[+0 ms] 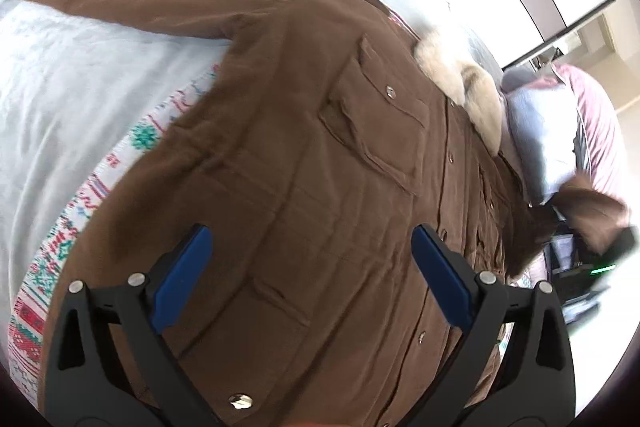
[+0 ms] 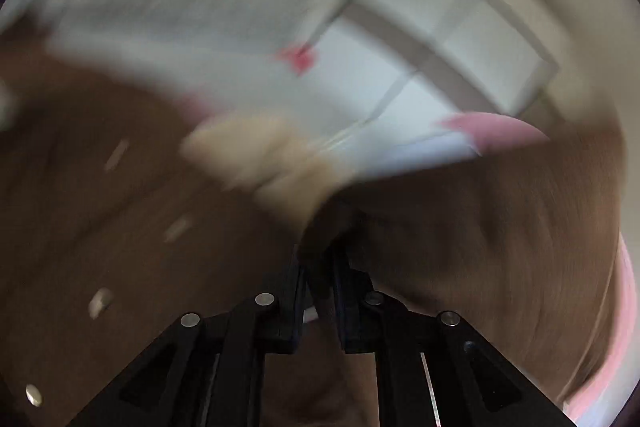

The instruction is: Fold large clothes

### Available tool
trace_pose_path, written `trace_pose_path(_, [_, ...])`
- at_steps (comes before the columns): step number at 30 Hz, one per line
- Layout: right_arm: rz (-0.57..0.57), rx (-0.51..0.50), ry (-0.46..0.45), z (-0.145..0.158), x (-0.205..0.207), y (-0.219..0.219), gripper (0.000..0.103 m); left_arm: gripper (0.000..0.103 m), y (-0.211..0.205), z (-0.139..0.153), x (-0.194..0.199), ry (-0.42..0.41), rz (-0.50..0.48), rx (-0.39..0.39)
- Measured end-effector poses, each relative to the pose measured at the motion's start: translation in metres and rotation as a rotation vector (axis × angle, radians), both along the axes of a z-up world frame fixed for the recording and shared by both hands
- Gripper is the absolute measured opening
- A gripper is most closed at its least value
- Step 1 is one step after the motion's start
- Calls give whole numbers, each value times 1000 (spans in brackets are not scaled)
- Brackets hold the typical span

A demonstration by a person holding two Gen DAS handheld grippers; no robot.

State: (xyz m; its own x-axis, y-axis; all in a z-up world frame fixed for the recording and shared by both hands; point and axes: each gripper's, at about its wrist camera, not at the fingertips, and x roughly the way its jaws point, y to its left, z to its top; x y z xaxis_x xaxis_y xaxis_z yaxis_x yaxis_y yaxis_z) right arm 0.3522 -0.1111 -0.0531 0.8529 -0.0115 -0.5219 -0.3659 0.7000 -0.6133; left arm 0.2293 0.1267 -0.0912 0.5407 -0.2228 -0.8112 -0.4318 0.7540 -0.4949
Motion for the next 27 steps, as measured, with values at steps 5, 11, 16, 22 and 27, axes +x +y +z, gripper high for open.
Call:
trace_pose_path(5, [-21, -175, 184, -76, -11, 44, 18, 100, 14, -6, -3, 21, 22, -65])
trace_pose_path(11, [-68, 297, 358, -24, -5, -8, 41, 100, 16, 0, -3, -6, 18, -59])
trace_pose_path(16, [-236, 577, 373, -14, 26, -74, 47, 100, 13, -3, -2, 5, 7, -58])
trace_pose_path(22, [-490, 906, 491, -71, 63, -175, 48, 100, 9, -2, 0, 4, 1, -54])
trace_pose_path(27, [-507, 639, 483, -46, 80, -132, 49, 100, 4, -1, 2, 2, -31, -27])
